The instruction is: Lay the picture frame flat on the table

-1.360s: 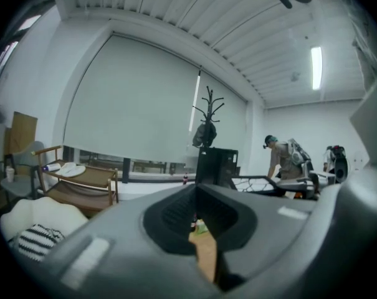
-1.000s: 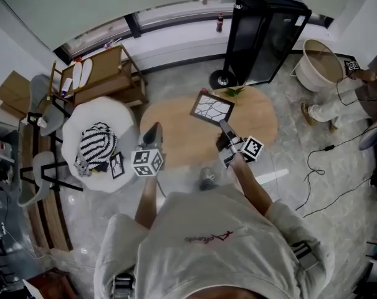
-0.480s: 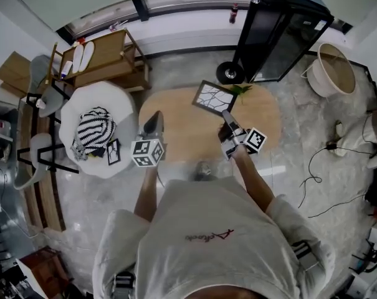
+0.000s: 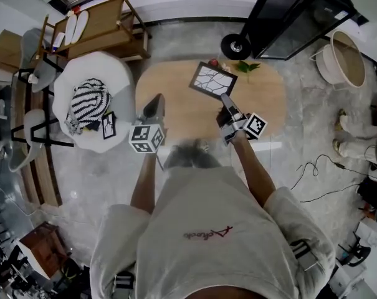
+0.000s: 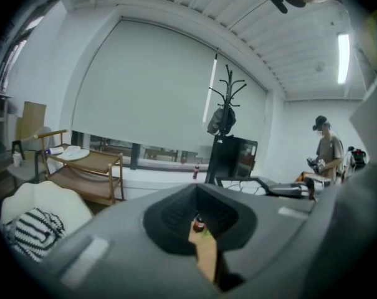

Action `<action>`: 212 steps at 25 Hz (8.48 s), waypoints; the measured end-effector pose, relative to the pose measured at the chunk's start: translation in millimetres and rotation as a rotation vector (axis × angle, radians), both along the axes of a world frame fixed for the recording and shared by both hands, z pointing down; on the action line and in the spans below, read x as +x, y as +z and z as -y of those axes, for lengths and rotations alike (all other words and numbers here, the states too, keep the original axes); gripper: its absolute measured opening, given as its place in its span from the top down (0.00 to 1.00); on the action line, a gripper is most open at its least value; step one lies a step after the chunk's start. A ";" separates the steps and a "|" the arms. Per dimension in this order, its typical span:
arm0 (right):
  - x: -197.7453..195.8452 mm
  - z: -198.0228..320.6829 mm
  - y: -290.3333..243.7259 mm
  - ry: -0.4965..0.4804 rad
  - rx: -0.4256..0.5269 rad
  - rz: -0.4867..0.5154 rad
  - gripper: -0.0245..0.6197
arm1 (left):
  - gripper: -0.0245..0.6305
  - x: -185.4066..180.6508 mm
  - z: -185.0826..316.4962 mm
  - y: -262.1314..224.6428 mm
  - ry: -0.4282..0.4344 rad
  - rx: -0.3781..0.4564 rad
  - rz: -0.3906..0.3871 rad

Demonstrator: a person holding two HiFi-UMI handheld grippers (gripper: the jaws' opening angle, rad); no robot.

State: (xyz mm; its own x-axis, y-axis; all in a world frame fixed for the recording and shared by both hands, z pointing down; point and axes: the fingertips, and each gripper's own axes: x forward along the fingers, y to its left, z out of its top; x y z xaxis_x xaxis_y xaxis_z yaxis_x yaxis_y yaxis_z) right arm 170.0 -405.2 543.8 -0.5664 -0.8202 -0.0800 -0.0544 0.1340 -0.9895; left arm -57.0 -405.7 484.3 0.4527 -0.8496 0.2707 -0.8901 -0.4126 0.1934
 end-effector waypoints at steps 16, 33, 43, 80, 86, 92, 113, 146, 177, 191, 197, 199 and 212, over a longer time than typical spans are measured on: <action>-59.5 -6.4 76.8 0.035 -0.094 -0.035 0.85 | 0.96 -46.4 0.7 101.4 0.101 -0.138 -0.008; -81.6 -8.5 221.9 0.048 -0.195 -0.040 0.85 | 0.96 -64.5 7.2 242.0 0.124 -0.239 -0.005; -77.1 -27.8 305.2 0.045 -0.259 -0.042 0.85 | 0.96 -53.4 -5.0 319.1 0.127 -0.290 -0.011; -71.7 -25.5 425.5 0.084 -0.384 -0.116 0.81 | 0.96 -34.4 -23.5 369.3 0.125 -0.301 -0.037; -82.3 -27.9 428.6 -0.035 -0.378 -0.330 0.72 | 0.96 -32.3 -25.5 370.4 0.130 -0.301 -0.039; -88.5 -29.6 432.5 -0.161 -0.357 -0.609 0.67 | 0.96 -31.4 -24.1 368.4 0.133 -0.298 -0.044; -97.8 -47.1 444.7 -0.444 -0.180 -1.368 0.64 | 0.96 -37.2 -23.6 362.5 0.130 -0.292 -0.055; -99.8 -5.2 224.2 -0.238 0.122 -1.331 0.96 | 0.96 -40.7 -7.5 229.6 0.085 -0.188 -0.037; -75.2 33.4 -67.6 -0.010 0.394 -1.381 0.96 | 0.96 -32.3 33.1 -5.0 0.137 0.052 -0.046; -58.2 20.1 -136.1 0.093 0.401 -1.354 0.96 | 0.96 -50.2 34.6 -88.3 0.123 0.145 -0.011; -57.5 24.1 -149.4 0.109 0.413 -1.357 0.96 | 0.96 -47.9 33.9 -97.8 0.133 0.148 -0.015; -58.4 27.0 -154.0 0.114 0.422 -1.354 0.96 | 0.96 -45.0 33.6 -97.2 0.138 0.147 -0.011; -66.4 43.6 -168.7 0.134 0.457 -1.339 0.96 | 0.96 -42.5 49.2 -118.5 0.152 0.186 0.009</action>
